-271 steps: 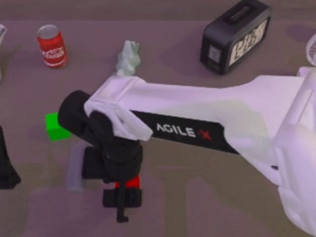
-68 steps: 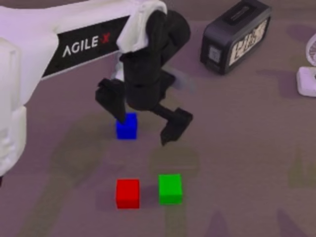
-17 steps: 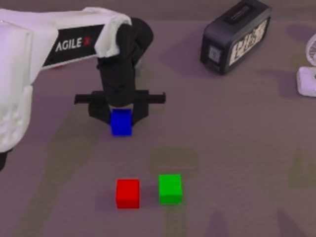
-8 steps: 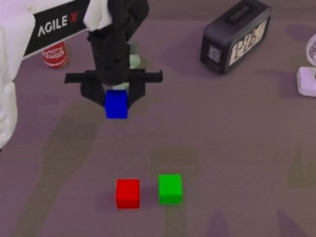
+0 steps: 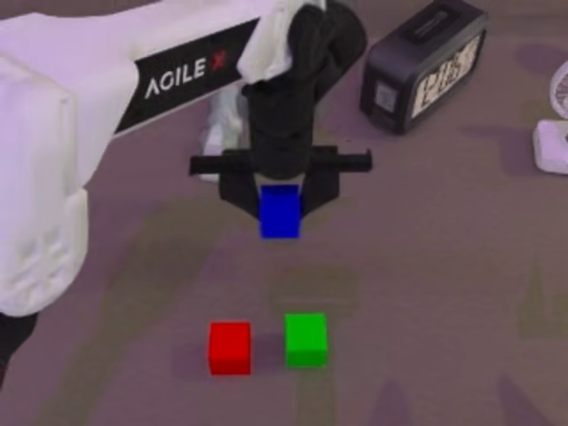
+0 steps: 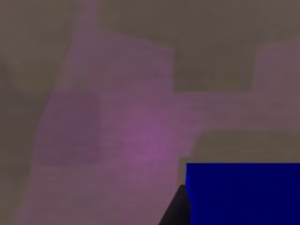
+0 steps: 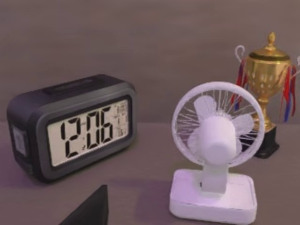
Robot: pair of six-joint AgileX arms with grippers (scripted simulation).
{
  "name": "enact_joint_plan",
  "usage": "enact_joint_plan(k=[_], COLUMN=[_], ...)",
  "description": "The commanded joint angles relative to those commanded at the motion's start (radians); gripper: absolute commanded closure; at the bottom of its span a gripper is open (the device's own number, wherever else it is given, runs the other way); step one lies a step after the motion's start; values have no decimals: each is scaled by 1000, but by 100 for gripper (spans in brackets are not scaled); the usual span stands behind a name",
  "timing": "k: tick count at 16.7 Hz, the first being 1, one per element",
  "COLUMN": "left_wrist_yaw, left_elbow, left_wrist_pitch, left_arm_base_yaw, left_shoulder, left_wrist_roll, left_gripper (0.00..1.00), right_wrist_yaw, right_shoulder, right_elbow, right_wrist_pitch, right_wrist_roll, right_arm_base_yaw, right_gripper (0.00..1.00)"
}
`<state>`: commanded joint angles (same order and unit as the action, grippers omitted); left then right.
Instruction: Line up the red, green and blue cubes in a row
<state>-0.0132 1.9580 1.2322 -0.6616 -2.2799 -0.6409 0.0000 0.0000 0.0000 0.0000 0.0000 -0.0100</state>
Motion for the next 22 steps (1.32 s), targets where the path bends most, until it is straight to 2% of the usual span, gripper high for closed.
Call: enact_joint_plan(k=[5, 8, 15, 22], left_wrist_yaw=[-5, -7, -7, -7], left_elbow=[67, 88, 72, -111], left_wrist_pitch=[53, 70, 52, -169], left_arm_base_yaw=[-243, -328, -331, -336], left_shoulder=[-16, -18, -17, -53], left_wrist_roll=[-250, -337, -342, -344], left_gripper=[100, 100, 100, 100], right_wrist_yaw=[0, 0, 0, 0], right_shoulder=[0, 0, 0, 0], right_elbow=[0, 0, 0, 0], right_wrist_pitch=[0, 0, 0, 0], right_wrist_roll=[0, 0, 0, 0], right_arm_base_yaw=[0, 0, 0, 0], right_gripper=[0, 0, 0, 0])
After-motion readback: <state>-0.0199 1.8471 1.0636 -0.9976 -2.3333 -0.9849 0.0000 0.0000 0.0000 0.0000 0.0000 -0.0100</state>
